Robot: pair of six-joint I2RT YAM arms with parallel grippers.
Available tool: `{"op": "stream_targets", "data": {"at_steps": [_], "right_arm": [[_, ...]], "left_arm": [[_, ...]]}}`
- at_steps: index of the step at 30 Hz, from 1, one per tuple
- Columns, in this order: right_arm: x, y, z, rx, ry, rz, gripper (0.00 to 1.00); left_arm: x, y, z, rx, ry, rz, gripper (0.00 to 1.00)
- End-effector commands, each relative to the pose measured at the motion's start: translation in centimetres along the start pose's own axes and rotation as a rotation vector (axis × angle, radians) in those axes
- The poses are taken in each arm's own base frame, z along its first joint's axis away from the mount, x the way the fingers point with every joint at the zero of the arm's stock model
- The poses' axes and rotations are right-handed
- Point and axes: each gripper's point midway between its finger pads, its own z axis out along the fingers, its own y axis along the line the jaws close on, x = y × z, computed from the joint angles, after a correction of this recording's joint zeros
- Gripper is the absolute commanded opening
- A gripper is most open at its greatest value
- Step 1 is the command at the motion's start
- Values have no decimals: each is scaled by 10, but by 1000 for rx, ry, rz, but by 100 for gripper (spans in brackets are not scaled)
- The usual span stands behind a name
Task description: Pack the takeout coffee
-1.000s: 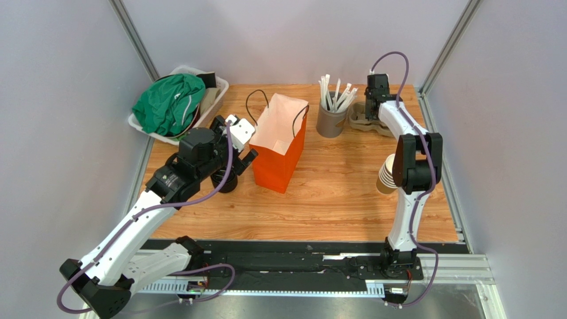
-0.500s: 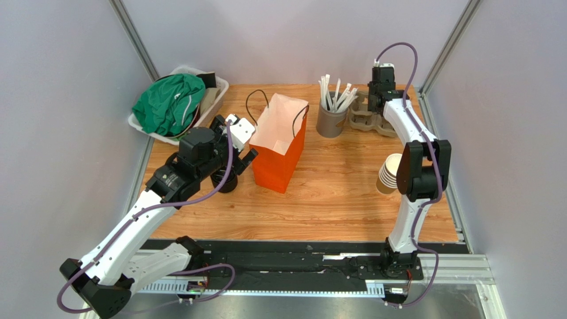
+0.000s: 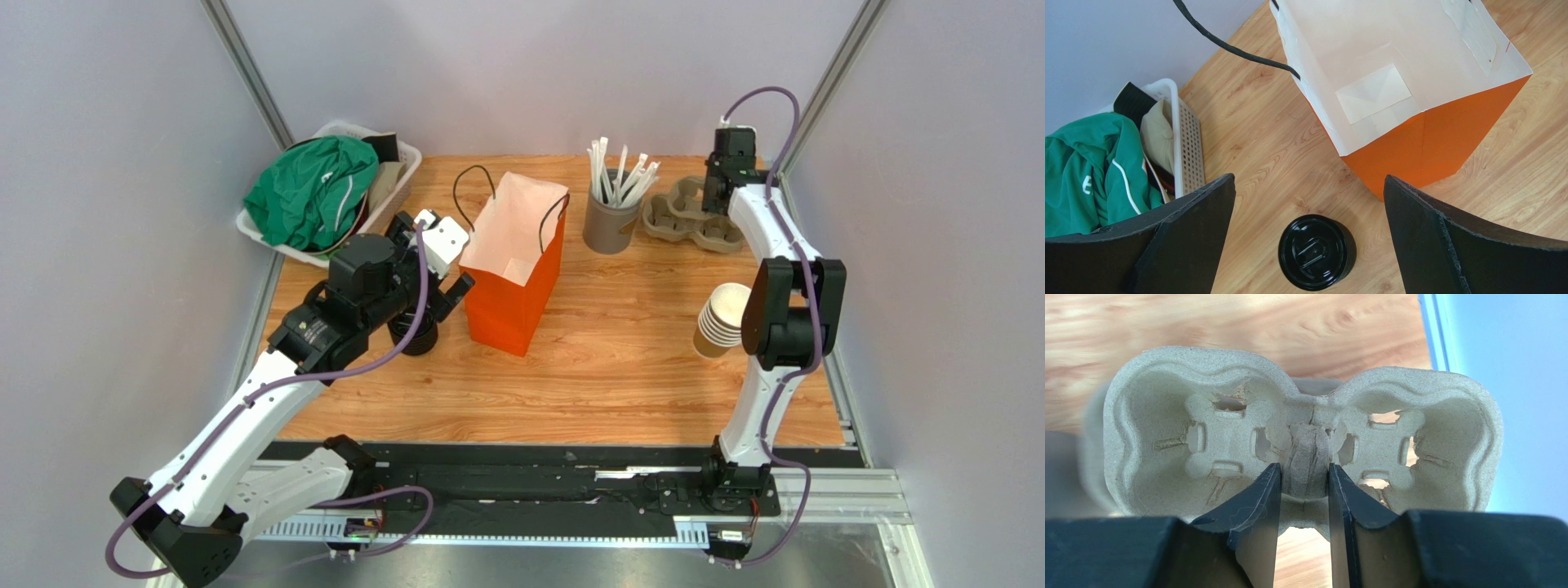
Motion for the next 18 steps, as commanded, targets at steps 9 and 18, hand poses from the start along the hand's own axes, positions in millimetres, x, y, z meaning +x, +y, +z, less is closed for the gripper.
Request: {"op": "stream_targets", "data": {"at_steps": [9, 18], "right_arm": [[14, -15, 13, -22, 42, 46, 33], [22, -12, 19, -36, 61, 37, 33]], "left_arm": [[-12, 3, -2, -9, -47, -24, 99], [-11, 2, -1, -7, -48, -24, 99]]}}
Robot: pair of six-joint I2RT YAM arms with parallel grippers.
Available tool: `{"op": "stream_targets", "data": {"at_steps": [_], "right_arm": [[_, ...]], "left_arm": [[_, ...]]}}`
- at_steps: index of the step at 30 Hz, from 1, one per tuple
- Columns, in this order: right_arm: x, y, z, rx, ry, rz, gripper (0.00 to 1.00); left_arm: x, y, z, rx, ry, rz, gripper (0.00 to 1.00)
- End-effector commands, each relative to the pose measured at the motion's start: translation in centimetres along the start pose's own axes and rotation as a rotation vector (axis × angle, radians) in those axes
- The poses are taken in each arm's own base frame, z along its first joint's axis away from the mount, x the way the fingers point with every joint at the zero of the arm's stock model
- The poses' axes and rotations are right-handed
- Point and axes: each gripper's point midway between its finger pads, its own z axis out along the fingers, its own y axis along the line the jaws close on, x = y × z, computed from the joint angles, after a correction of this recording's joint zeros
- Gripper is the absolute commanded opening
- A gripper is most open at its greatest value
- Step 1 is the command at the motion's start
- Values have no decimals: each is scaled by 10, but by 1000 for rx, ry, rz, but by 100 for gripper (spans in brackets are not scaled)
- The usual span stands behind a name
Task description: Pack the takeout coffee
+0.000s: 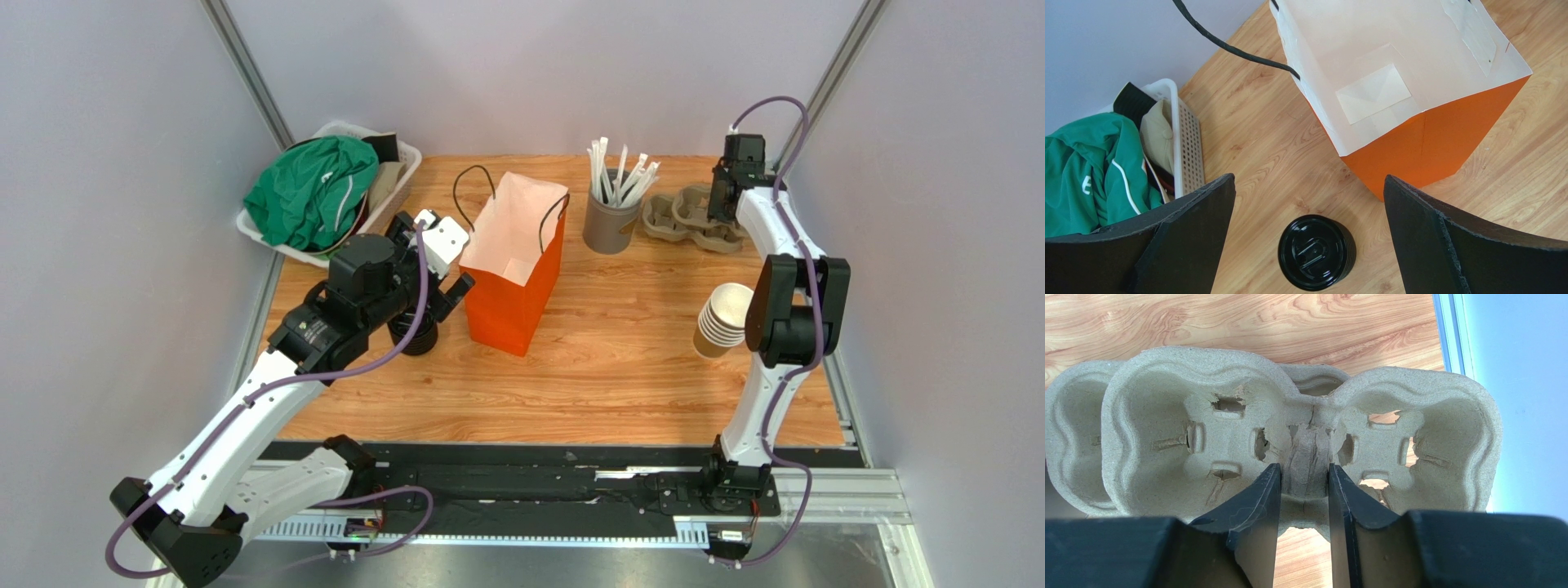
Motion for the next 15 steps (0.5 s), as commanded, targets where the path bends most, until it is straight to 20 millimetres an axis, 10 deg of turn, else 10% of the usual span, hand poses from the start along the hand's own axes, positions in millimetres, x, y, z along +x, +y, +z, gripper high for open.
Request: {"op": "stream_targets", "data": {"at_steps": [1, 15], "right_arm": [[0, 3, 4, -11, 0, 6, 33], [1, 1, 11, 14, 11, 23, 49]], "left_arm": [[-11, 3, -2, -9, -49, -22, 99], [-11, 1, -1, -2, -48, -22, 99]]}}
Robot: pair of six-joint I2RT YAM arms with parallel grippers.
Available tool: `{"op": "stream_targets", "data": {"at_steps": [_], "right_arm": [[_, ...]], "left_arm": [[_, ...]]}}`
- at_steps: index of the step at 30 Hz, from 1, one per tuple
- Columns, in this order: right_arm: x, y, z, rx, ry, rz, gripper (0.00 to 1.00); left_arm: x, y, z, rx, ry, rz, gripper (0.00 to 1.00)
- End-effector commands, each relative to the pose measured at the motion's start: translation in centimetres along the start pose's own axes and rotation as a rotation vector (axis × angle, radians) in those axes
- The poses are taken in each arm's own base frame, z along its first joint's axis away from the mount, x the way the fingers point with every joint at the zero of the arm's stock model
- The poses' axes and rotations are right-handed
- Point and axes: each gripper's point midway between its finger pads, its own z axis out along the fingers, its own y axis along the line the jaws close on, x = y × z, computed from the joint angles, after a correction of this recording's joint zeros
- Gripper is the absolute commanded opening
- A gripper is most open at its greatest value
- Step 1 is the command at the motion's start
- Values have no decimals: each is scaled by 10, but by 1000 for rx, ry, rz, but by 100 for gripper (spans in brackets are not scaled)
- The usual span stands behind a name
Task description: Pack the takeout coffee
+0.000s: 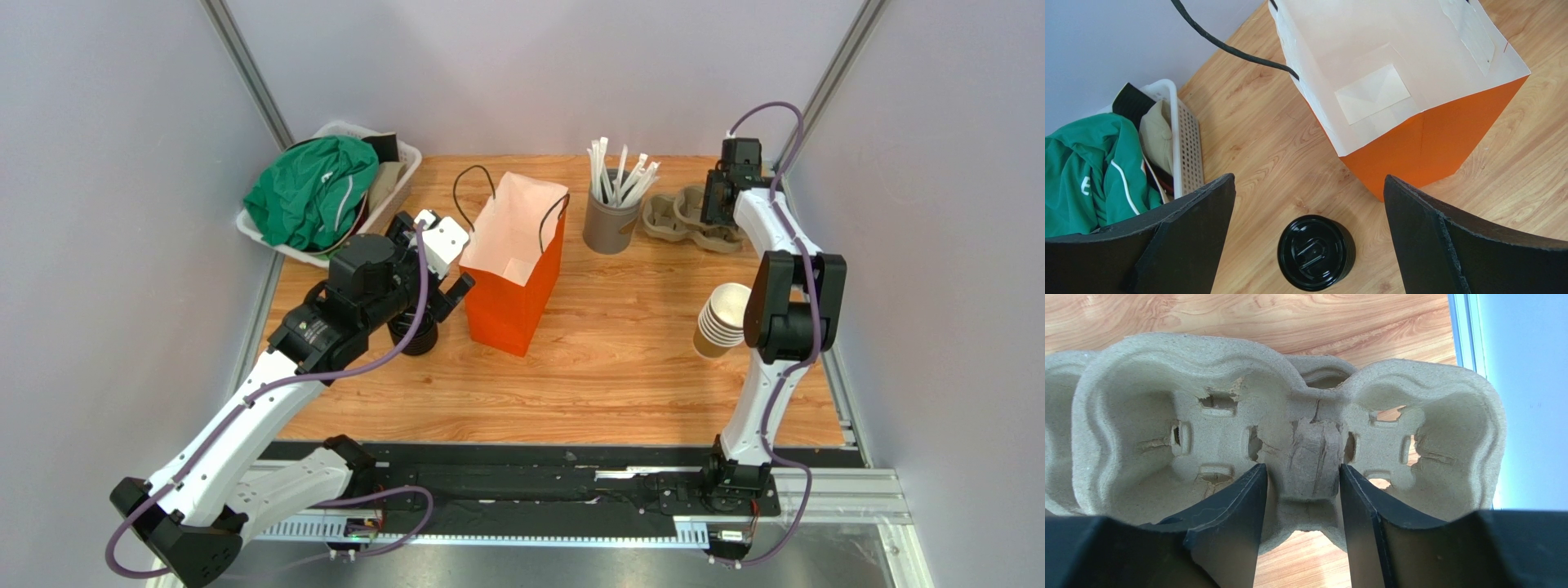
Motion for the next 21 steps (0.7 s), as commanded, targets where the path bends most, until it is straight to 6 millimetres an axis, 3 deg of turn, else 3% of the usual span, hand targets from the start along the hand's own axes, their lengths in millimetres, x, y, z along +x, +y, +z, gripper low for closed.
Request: {"op": "stream_targets", "data": {"at_steps": [1, 8, 12, 15, 21], "right_arm": [[-10, -1, 1, 13, -21, 30, 48], [-9, -2, 1, 20, -22, 36, 31], [-17, -5, -7, 28, -45, 39, 28], [-25, -6, -17, 21, -58, 40, 27], [-58, -12, -58, 9, -145, 42, 22]], "left_arm": [[-10, 2, -1, -5, -45, -23, 99], [-10, 2, 1, -4, -44, -22, 99], [-10, 3, 0, -7, -44, -24, 99], [-11, 5, 0, -18, -42, -21, 99], [-19, 15, -4, -49, -40, -5, 99]]}}
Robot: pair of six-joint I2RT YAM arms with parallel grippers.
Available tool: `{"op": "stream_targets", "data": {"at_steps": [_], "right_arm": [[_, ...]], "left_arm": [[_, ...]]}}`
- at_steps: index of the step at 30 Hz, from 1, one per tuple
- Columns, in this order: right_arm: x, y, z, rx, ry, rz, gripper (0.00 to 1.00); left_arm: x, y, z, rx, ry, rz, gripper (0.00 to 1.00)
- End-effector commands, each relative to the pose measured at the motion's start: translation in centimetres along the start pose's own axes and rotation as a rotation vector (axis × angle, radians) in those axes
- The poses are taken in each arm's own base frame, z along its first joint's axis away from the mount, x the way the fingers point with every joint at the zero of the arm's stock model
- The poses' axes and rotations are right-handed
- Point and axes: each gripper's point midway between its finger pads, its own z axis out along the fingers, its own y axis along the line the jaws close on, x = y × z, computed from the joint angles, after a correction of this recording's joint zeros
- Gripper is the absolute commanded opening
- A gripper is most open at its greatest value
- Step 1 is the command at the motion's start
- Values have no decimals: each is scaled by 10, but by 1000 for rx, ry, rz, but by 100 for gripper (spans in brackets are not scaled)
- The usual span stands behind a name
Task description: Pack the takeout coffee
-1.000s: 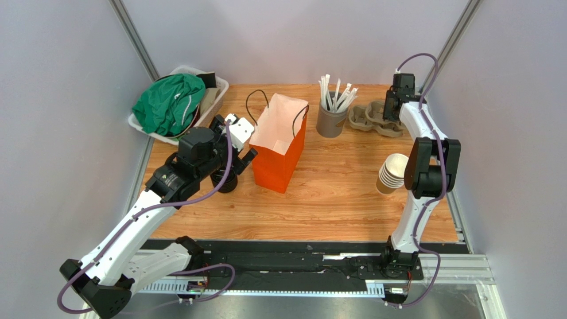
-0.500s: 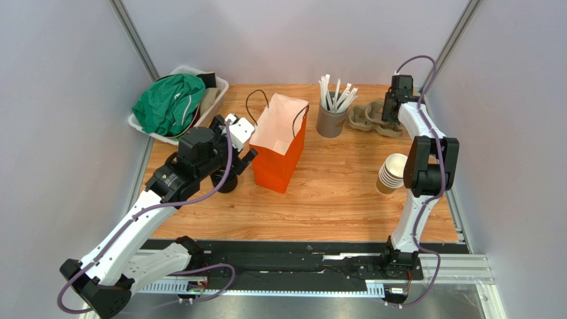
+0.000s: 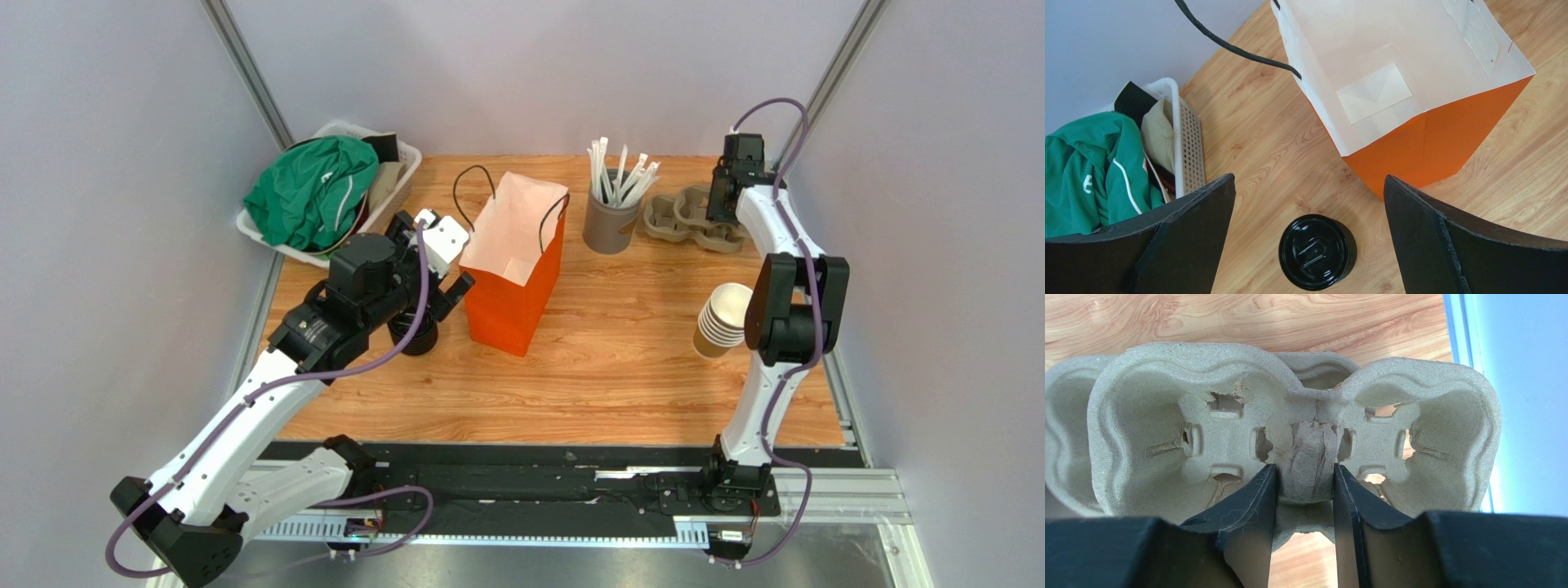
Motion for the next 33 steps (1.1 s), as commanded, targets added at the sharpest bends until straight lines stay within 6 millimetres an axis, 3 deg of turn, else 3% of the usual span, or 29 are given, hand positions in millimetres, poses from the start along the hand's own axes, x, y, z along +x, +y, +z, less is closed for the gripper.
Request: {"op": "stream_targets", "data": {"at_steps": [1, 8, 12, 14, 15, 19, 22, 24, 29, 33], "right_arm": [[-60, -10, -59, -3, -164, 21, 22], [-103, -12, -132, -61, -299, 15, 21], [-121, 4, -173, -117, -363, -52, 21], [-123, 8, -187, -146, -365, -87, 21], [-133, 31, -211, -207, -413, -119, 21], [-146, 64, -259, -275, -503, -227, 22], [-152, 95, -288, -323, -576, -329, 22], [-152, 118, -302, -357, -610, -390, 22], [-155, 154, -320, -423, -682, -466, 22], [-140, 184, -334, -511, -703, -584, 21]], "left_arm": [[-22, 16, -6, -51, -42, 3, 99], [-33, 39, -18, -125, -10, 82, 99], [-39, 45, -20, -124, 12, 116, 99], [-52, 53, -27, -148, -7, 109, 99], [-55, 57, -27, -156, -8, 98, 99], [-87, 73, -39, -184, -57, 68, 99], [-96, 84, -34, -211, -41, 57, 99], [-92, 87, -22, -208, -6, 42, 99], [-88, 92, 5, -184, 47, -12, 99], [-93, 91, 15, -137, 17, -73, 99]]}}
